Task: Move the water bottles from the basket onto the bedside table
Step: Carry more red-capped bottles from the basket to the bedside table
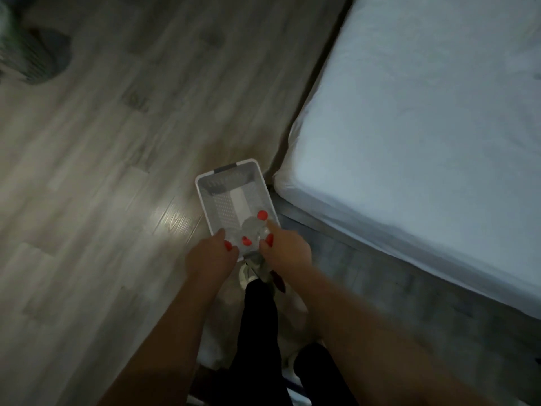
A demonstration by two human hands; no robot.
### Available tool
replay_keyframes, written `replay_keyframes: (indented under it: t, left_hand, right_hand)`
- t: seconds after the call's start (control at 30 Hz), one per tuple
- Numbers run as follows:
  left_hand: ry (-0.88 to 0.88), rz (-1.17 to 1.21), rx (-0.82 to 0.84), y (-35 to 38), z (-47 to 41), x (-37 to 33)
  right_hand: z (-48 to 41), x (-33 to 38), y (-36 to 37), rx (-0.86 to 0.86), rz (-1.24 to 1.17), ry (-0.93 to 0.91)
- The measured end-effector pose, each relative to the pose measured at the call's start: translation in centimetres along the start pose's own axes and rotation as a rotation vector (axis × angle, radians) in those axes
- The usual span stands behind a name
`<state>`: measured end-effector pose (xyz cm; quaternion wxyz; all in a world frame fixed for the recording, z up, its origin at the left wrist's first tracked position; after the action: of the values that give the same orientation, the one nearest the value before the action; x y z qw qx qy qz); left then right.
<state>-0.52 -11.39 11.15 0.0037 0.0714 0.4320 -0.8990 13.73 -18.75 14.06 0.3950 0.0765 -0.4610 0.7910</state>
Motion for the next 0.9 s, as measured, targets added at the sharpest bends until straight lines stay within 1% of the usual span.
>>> replay_keyframes:
  t: [0.17,0.27,0.4,0.6,0.77,0.9]
  left_hand:
    - [0.028,-0.018,0.007,0.6,7.3,-3.7]
    - [0.116,-0.065,0.014,2.4,11.8,-6.7]
    - [0.238,-0.094,0.022,6.6,18.4,-10.7]
    - [0.361,-0.248,0.176,16.0,27.2,-17.3]
    - [0.575,-0.381,0.291,22.1,36.1,-23.5]
    - [0.809,-0.501,0.294,25.0,41.8,-29.0]
  right_hand:
    - [8.5,-5.0,-2.7,-0.009,-0.012,0.036]
    - [13.7,-10.5,-3.0,-0.081,-0.056,0.104]
    - [22.0,-19.0,-2.1,-0.146,-0.144,0.256]
    - [36.0,-31.6,-0.2,-0.300,-0.273,0.538]
    - [47.7,-39.3,1.8,-0.448,-0.379,0.814]
    - [55.1,-43.0,3.7,-0.639,-0.576,0.936]
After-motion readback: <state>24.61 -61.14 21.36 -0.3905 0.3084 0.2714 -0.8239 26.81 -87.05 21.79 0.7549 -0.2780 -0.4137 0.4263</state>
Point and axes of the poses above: each hand's wrist, its own z-axis away from the middle knuckle, its own y-axis out of the palm, x = y × z, the point moved 4 cm from there along -z, towards the middle knuckle, and after that the axes turned 11 degrees about -y, right-handed, at the moved point
